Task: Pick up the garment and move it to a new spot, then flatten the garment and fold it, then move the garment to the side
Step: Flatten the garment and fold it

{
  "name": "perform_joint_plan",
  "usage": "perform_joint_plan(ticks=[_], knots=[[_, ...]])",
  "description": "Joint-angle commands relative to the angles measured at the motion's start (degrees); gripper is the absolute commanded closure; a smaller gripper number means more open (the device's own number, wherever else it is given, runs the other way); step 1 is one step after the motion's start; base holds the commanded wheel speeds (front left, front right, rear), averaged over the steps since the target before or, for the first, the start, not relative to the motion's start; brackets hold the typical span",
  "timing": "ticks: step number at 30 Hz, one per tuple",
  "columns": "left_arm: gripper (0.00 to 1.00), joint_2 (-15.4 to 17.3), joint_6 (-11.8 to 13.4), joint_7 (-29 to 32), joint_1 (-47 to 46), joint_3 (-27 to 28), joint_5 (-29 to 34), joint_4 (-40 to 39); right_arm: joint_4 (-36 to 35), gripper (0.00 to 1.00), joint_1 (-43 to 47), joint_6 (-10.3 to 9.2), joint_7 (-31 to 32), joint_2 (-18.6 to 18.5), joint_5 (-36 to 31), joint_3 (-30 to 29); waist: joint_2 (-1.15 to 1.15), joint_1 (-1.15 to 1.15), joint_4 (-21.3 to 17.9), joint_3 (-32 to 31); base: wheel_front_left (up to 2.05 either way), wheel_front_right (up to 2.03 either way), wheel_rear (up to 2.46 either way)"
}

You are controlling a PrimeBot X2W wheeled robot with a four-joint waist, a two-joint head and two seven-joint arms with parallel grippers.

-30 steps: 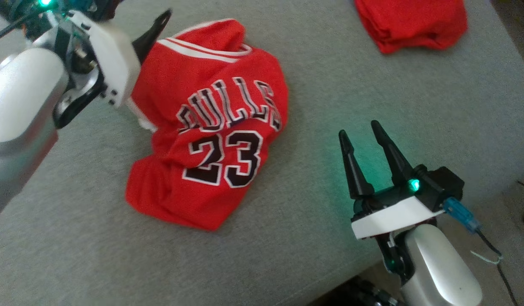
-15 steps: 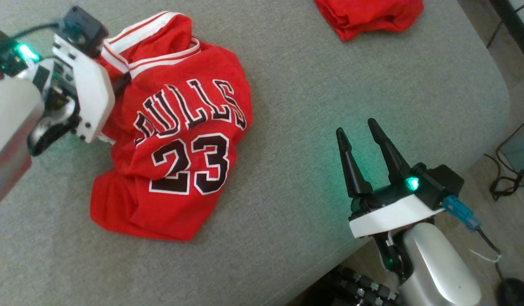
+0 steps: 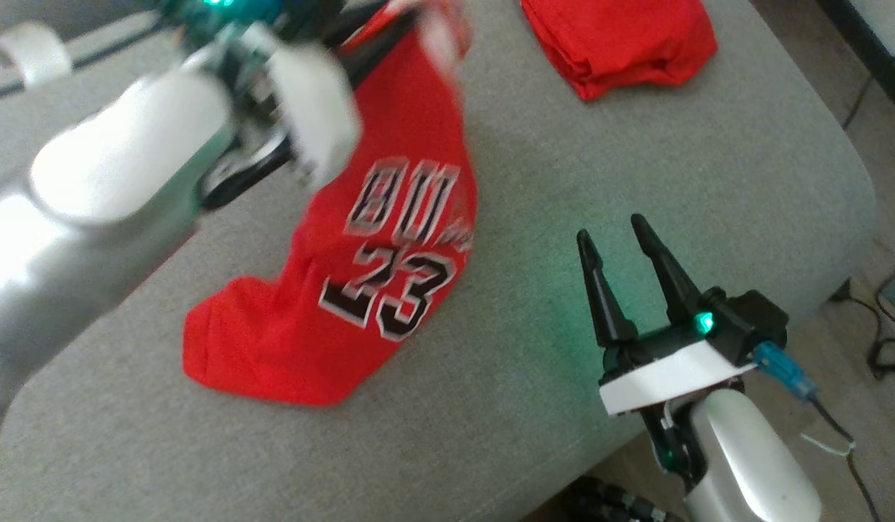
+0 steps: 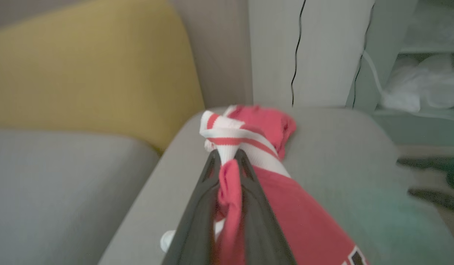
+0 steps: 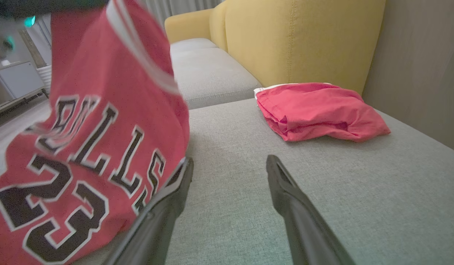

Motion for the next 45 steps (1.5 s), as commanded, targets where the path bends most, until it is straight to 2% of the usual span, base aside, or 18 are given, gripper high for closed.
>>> perform_joint_plan(ticks=[1,7,11,14,17,21,25,28,30,33,34,35,40,43,45], knots=[[1.0,0.36,0.1,-0.97,-4.42,2.76,0.02,-0.83,-1.27,0.0,0.78,0.39,-0.22,-0.13,-0.52,0.82,0.0,0.01,0.99,-1.74,0.0,0.0,0.0],[1.0,-8.05,0.1,-14.2,-14.96,5.01,-0.33,6.07,-0.81,0.0,2.5,0.39,-0.22,-0.13,-2.1,-0.57,0.0,0.01,4.14,-6.15,0.0,0.0,0.0],[1.0,-8.9,0.15,-20.32,-18.06,7.88,0.39,11.74,-0.48,0.0,4.09,0.39,-0.22,-0.13,-3.79,-1.64,0.0,0.01,7.45,-8.89,0.0,0.0,0.0],[1.0,-6.57,0.69,-21.93,-15.15,8.76,0.01,12.5,-0.37,0.0,5.3,0.39,-0.22,-0.13,-5.0,-2.81,0.0,0.01,10.57,-10.18,0.0,0.0,0.0],[1.0,-2.07,2.21,-22.92,-7.22,8.93,-1.0,9.44,-0.58,0.0,6.45,0.39,-0.22,-0.36,-5.75,-4.32,0.0,0.01,14.24,-10.73,0.0,0.0,0.0],[1.0,5.89,7.97,-23.63,10.41,9.54,-2.86,1.24,-1.03,0.0,7.59,0.39,-0.22,-0.81,-6.36,-5.91,0.0,0.01,18.04,-10.39,0.0,0.0,0.0],[1.0,12.05,15.13,-23.72,31.67,15.74,-4.04,-8.07,-1.68,0.0,8.28,0.39,-0.22,-1.25,-6.6,-7.64,0.0,0.01,21.29,-9.18,0.0,0.0,0.0],[1.0,14.15,18.47,-23.73,46.16,21.58,-2.56,-11.86,-1.5,0.0,8.93,0.39,-0.22,-1.75,-6.74,-8.25,0.0,0.01,23.29,-8.98,0.0,0.0,0.0],[1.0,14.29,19.23,-23.73,54.12,25.5,-1.49,-13.93,-1.48,0.0,9.31,0.39,-0.22,-2.05,-6.8,-8.81,0.0,0.01,24.6,-8.95,0.0,0.0,0.0],[1.0,13.96,19.0,-23.74,62.28,30.94,0.32,-16.55,-1.39,0.0,9.69,0.39,-0.22,-2.28,-6.77,-9.21,0.0,0.01,26.06,-9.12,0.0,0.0,0.0],[0.63,14.03,18.81,-23.74,64.07,32.5,1.1,-17.16,-1.3,0.0,9.69,0.39,-0.22,-2.36,-6.76,-9.08,0.0,0.01,26.34,-9.18,0.0,0.0,0.0],[0.0,14.16,18.49,-23.74,65.51,33.84,1.66,-17.69,-1.2,0.0,9.61,0.39,-0.22,-2.42,-6.75,-8.91,0.0,0.01,26.5,-9.23,0.0,0.0,0.0],[0.0,16.71,17.17,-23.74,65.91,39.25,5.03,-22.03,-0.95,0.0,8.77,0.39,-0.22,-2.42,-6.77,-7.73,0.0,0.01,25.85,-9.01,0.0,0.0,0.0],[0.0,20.13,15.82,-21.34,61.03,40.44,6.69,-26.21,-1.25,0.0,7.77,0.39,-0.22,-2.62,-6.58,-6.97,0.0,0.01,24.54,-7.62,0.0,0.0,0.0],[0.0,21.0,14.97,-19.62,58.46,40.58,7.22,-27.79,-1.37,0.0,7.44,0.39,-0.22,-2.68,-6.56,-6.78,0.0,0.01,24.06,-6.99,0.0,0.0,0.0]])
